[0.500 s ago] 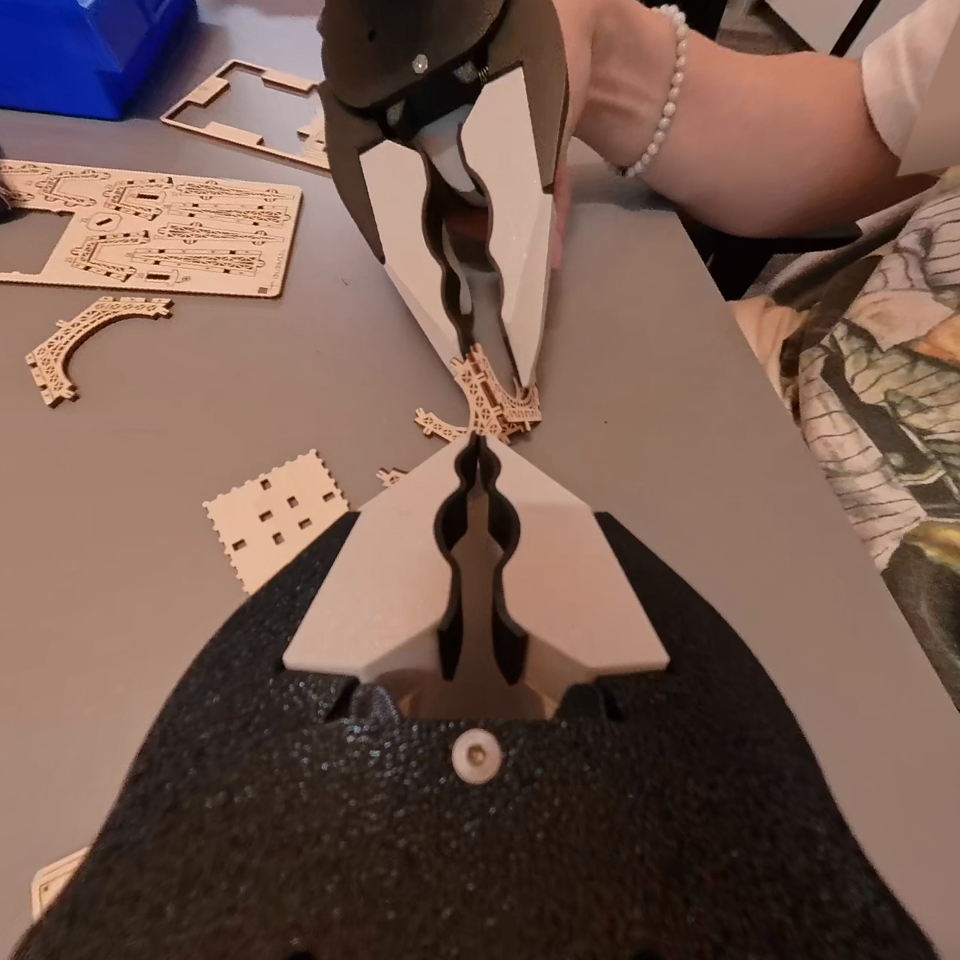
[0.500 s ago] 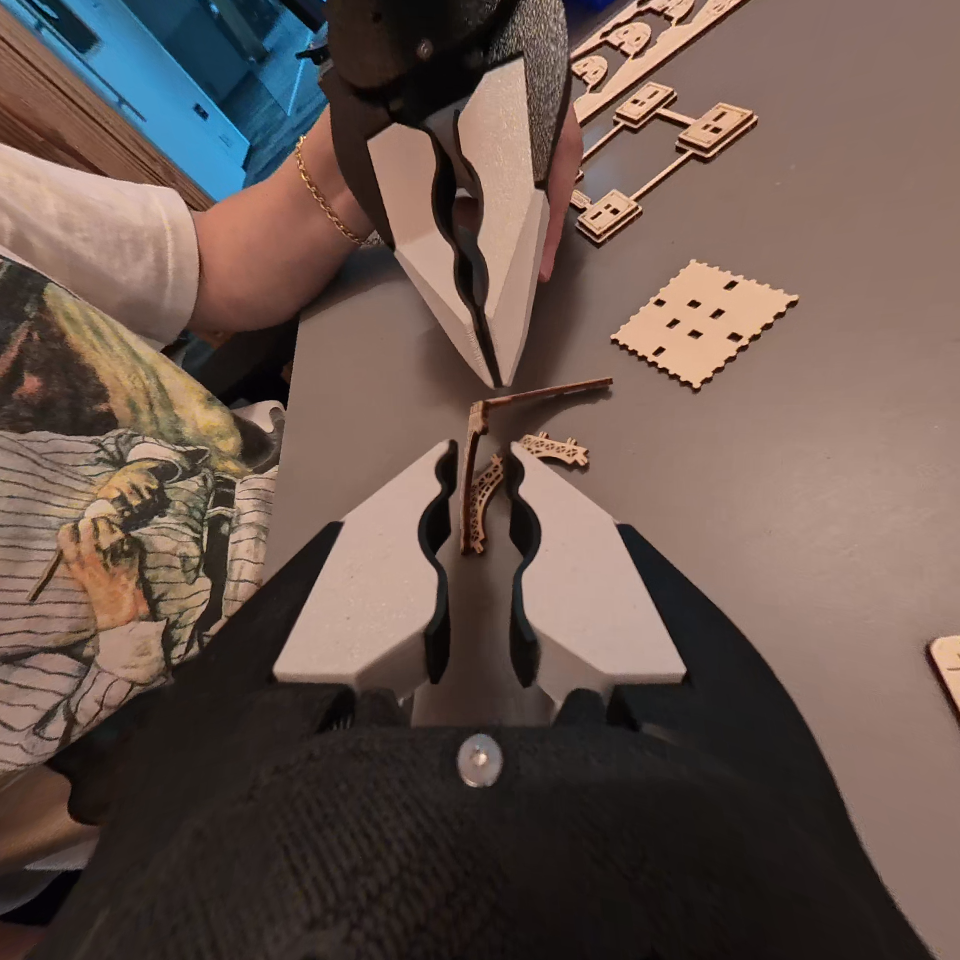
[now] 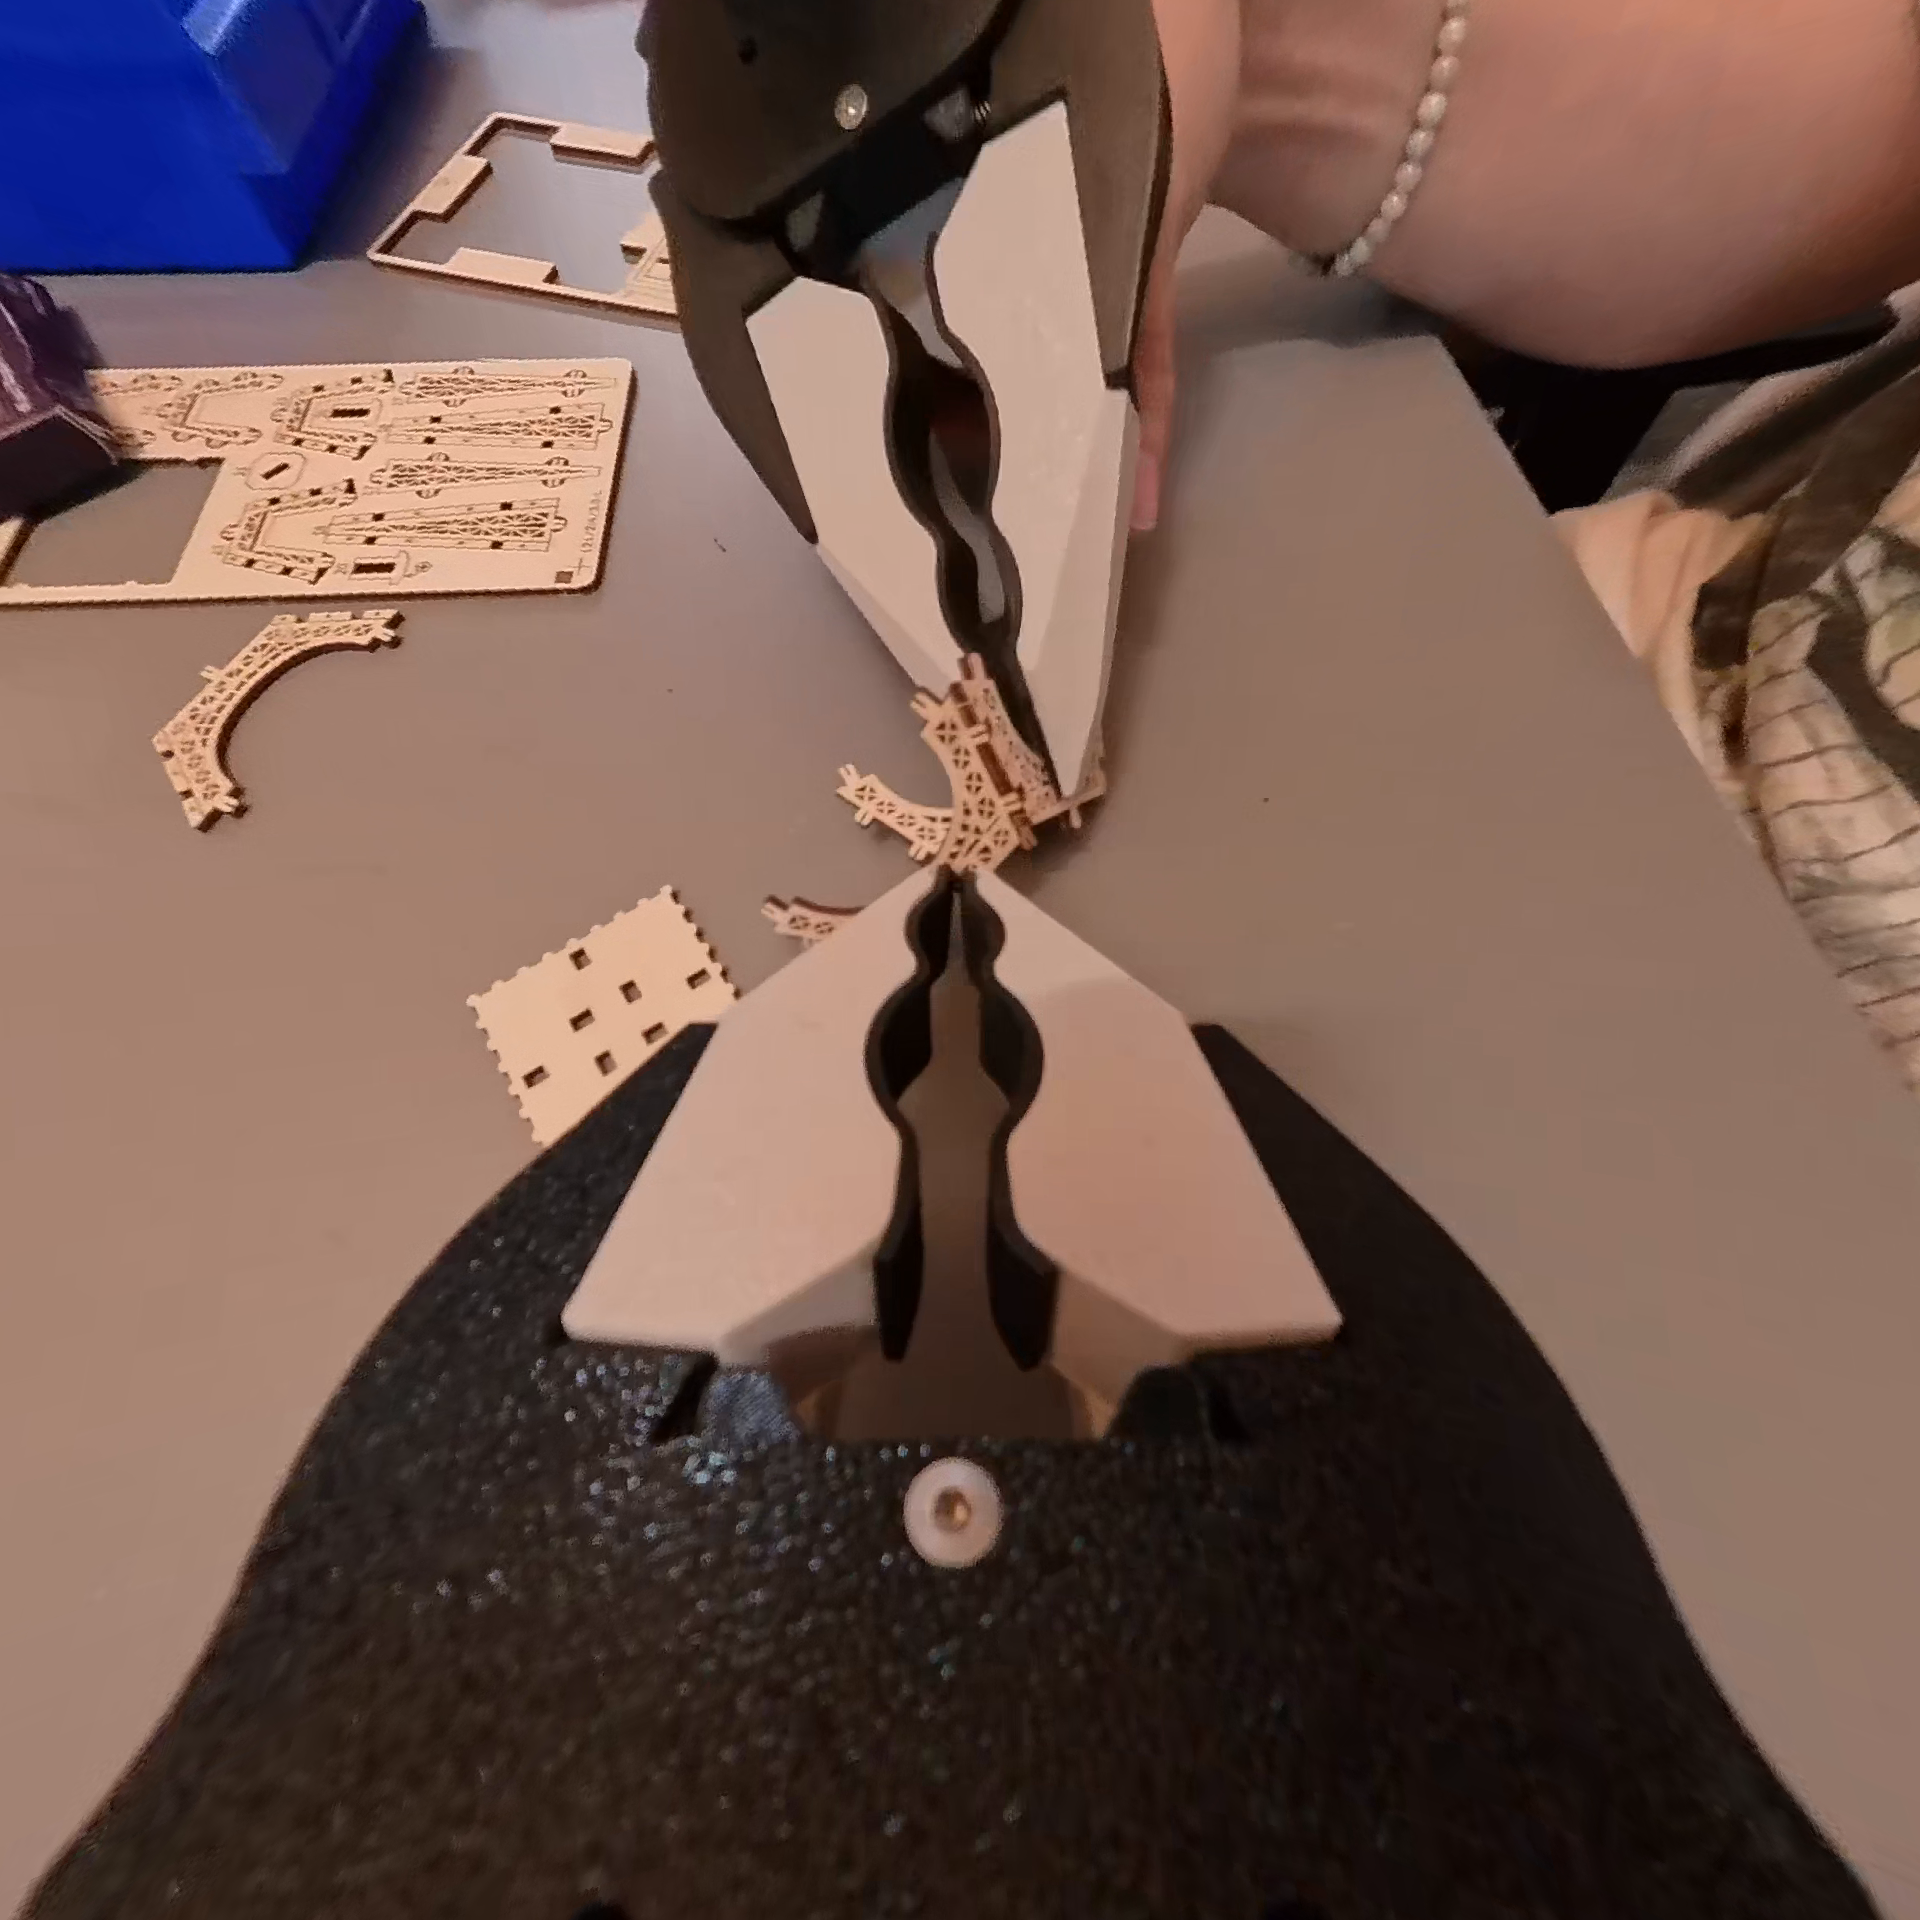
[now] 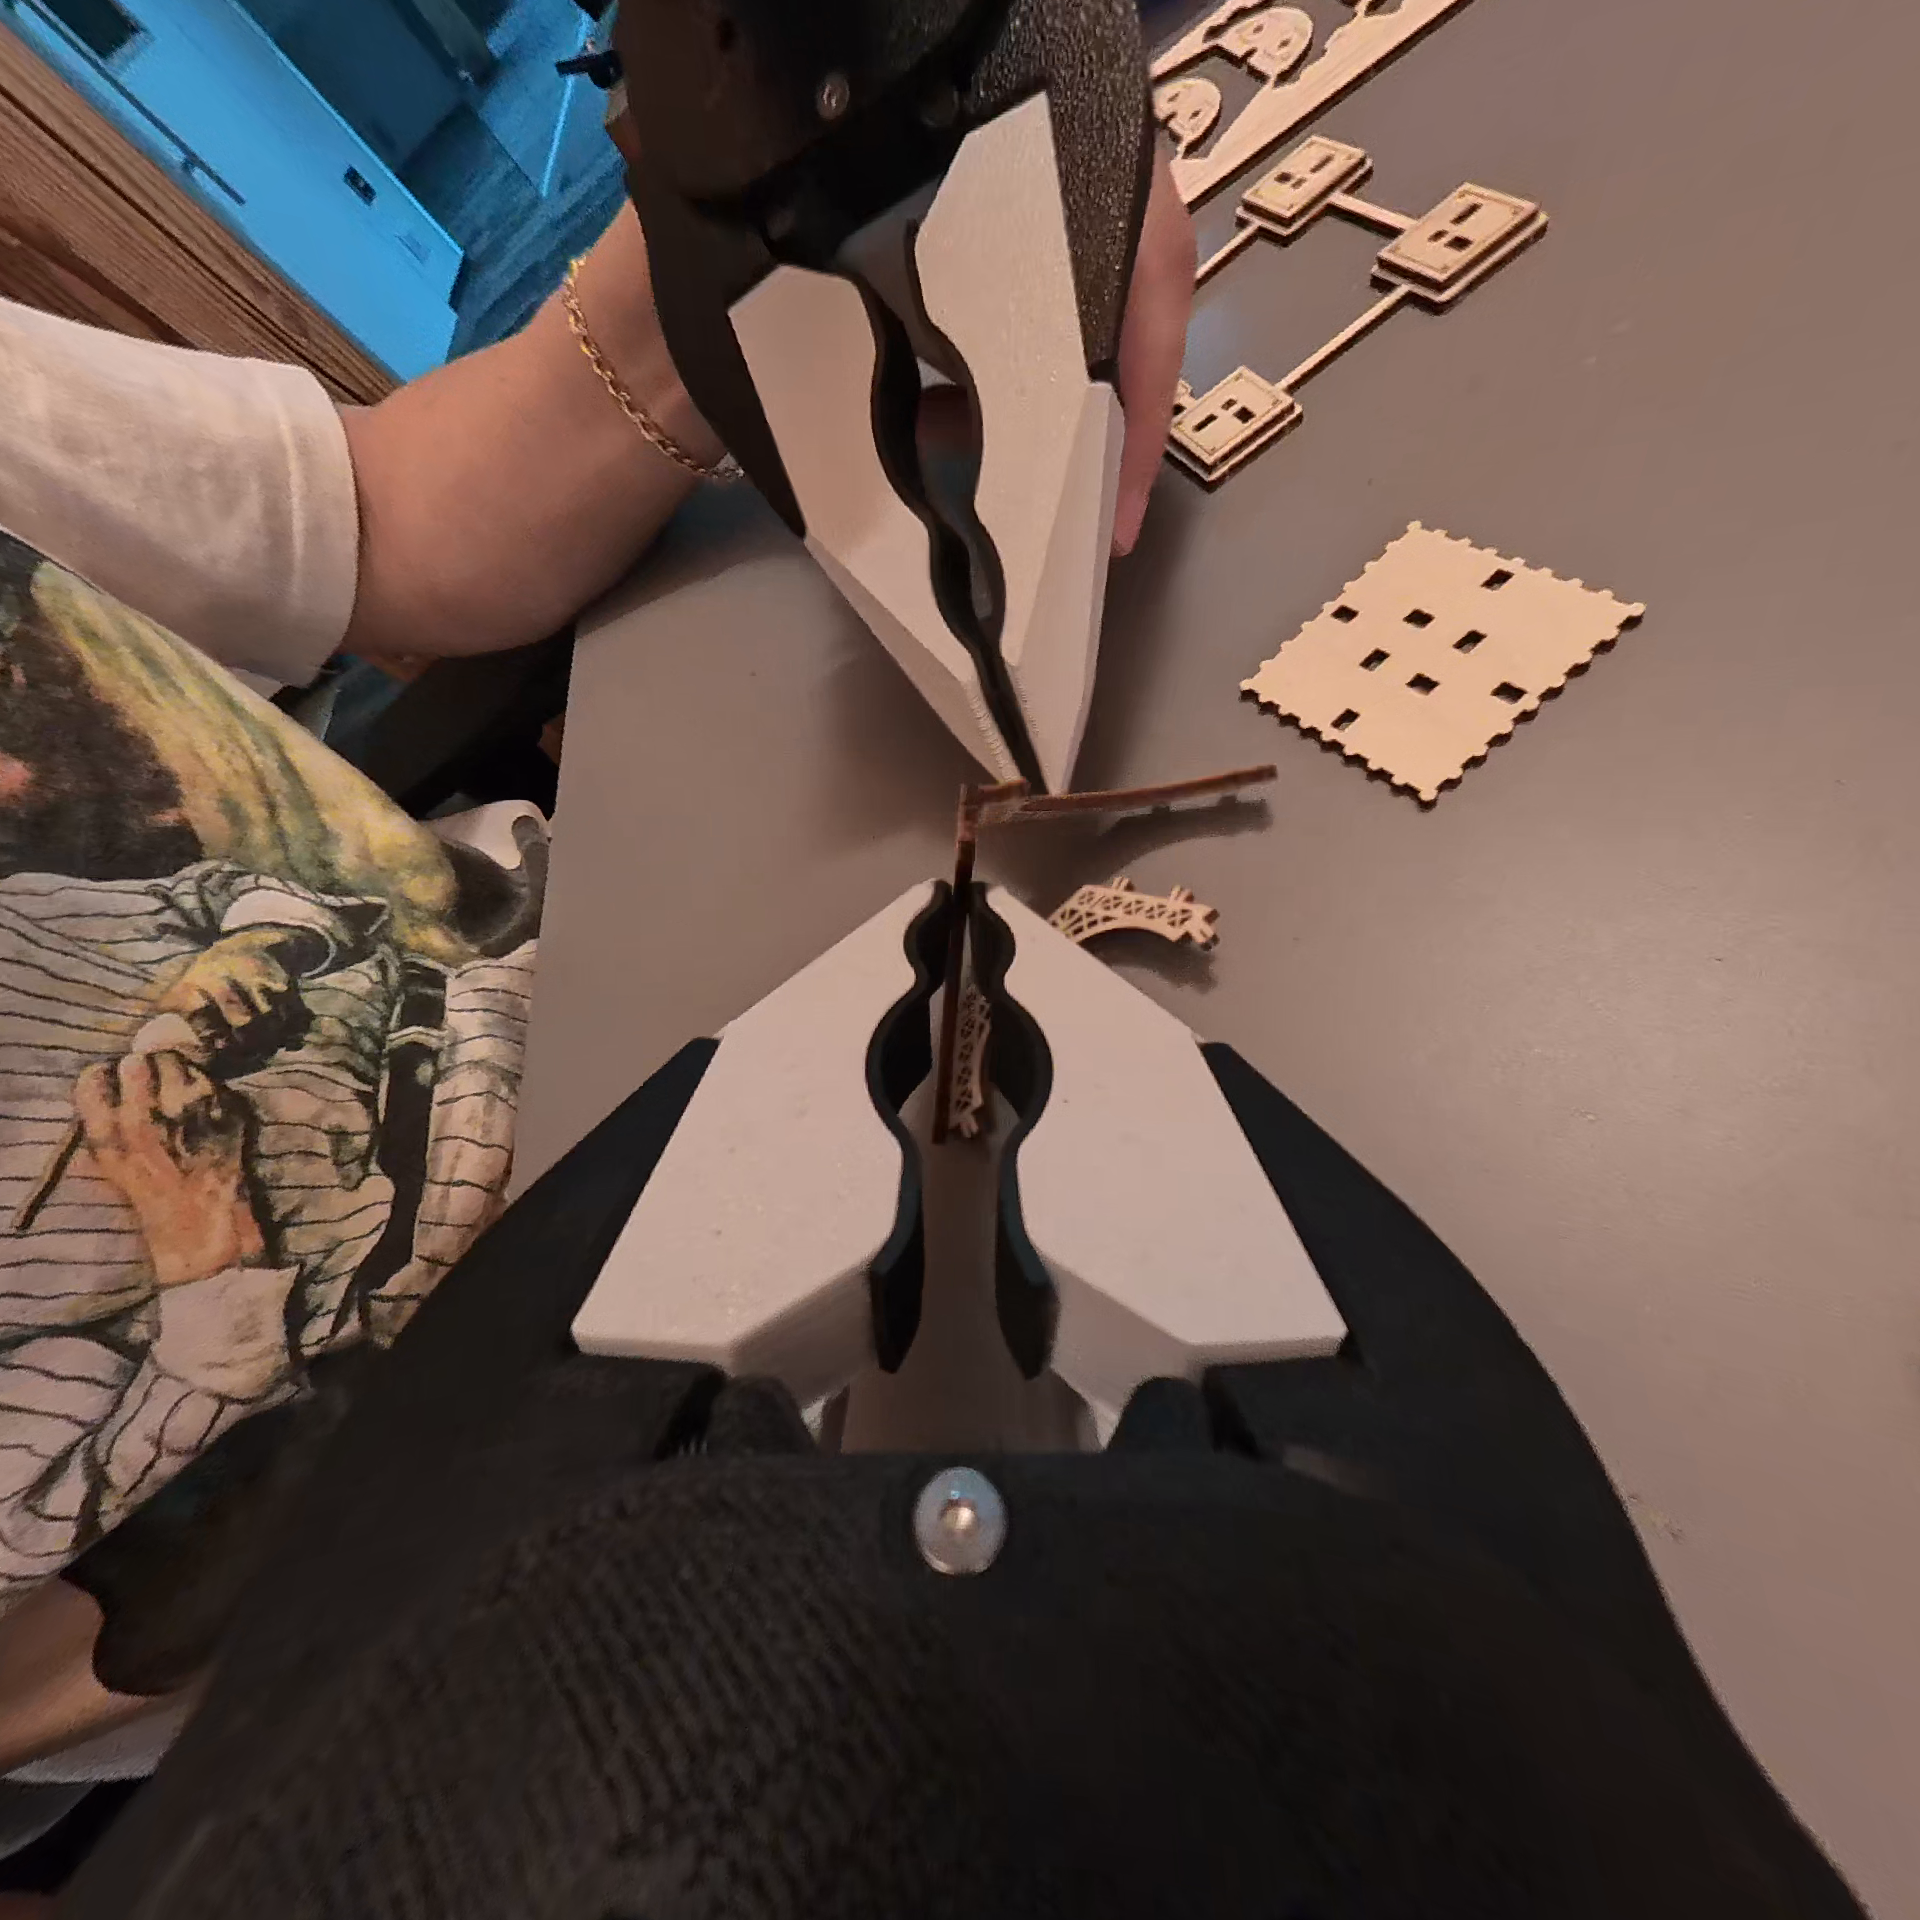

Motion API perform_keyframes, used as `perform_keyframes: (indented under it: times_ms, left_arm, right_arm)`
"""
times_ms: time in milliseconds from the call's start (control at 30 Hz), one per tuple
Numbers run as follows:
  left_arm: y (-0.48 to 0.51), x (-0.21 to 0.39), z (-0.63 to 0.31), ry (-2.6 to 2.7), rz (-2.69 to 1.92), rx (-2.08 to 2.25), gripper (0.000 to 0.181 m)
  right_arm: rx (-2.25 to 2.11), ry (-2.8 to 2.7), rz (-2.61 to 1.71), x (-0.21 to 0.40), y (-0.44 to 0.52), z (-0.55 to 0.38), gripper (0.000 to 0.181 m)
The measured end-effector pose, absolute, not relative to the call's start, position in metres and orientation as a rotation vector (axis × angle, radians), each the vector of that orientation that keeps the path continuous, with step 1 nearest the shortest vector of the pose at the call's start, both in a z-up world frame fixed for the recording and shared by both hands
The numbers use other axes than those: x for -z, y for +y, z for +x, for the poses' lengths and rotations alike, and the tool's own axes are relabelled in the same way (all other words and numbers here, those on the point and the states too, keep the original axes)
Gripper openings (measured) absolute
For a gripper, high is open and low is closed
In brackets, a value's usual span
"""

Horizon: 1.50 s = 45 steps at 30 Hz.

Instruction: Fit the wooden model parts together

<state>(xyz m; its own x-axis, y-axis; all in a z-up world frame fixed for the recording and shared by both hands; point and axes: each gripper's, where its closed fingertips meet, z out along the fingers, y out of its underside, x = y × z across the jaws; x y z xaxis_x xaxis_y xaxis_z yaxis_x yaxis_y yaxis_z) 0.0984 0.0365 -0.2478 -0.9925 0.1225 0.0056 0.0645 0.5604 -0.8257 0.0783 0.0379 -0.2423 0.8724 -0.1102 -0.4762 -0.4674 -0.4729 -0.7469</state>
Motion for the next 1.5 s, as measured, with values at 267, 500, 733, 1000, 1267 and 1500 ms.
perform_keyframes:
  times_ms: [267, 500, 733, 1000, 1267, 1500]
  left_arm:
    - [0.041, 0.25, 0.101, -2.827, -0.345, -1.468, 0.021]
    - [0.036, 0.255, 0.099, -2.883, -0.426, -1.445, 0.015]
    - [0.029, 0.253, 0.096, -2.876, -0.462, -1.487, 0.012]
    - [0.024, 0.252, 0.095, -2.889, -0.484, -1.507, 0.009]
    - [0.025, 0.248, 0.097, -2.885, -0.46, -1.537, 0.008]
    - [0.026, 0.25, 0.098, -2.888, -0.443, -1.519, 0.008]
  right_arm:
    - [-0.543, 0.421, -2.008, 0.239, 0.038, 0.075, 0.002]
    - [-0.56, 0.439, -1.967, 0.234, 0.036, 0.078, 0.01]
    - [-0.539, 0.473, -1.997, 0.24, 0.037, 0.082, 0.007]
    - [-0.55, 0.456, -2.0, 0.24, 0.037, 0.079, 0.01]
    - [-0.548, 0.48, -1.968, 0.237, 0.033, 0.081, 0.002]
    - [-0.557, 0.503, -1.942, 0.235, 0.032, 0.084, 0.001]
